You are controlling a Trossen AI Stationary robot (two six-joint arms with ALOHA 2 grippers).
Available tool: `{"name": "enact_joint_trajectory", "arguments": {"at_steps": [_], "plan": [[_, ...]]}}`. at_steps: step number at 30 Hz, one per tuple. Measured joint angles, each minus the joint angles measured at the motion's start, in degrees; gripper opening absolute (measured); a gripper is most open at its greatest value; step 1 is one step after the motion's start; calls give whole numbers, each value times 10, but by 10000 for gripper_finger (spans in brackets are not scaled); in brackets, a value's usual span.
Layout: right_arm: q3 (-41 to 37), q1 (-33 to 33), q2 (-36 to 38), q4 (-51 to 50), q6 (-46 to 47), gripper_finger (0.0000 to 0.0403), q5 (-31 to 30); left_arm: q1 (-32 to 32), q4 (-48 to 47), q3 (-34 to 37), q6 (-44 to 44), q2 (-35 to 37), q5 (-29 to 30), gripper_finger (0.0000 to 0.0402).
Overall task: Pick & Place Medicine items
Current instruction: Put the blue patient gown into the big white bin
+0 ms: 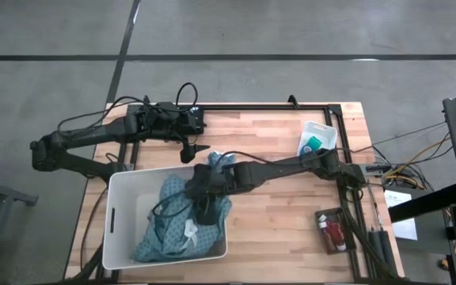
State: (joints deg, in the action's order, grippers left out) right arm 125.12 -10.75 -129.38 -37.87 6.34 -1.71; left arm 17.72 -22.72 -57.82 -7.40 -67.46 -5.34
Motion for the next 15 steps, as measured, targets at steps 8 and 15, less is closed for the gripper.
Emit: {"name": "enact_joint_trajectory", "arguments": {"at_steps": [8,15], "plan": [[0,0,1,47,-13,23,-28,0,0,0,0,0,0,393],[0,0,1,68,-10,85,-28,0,0,0,0,0,0,393]]}}
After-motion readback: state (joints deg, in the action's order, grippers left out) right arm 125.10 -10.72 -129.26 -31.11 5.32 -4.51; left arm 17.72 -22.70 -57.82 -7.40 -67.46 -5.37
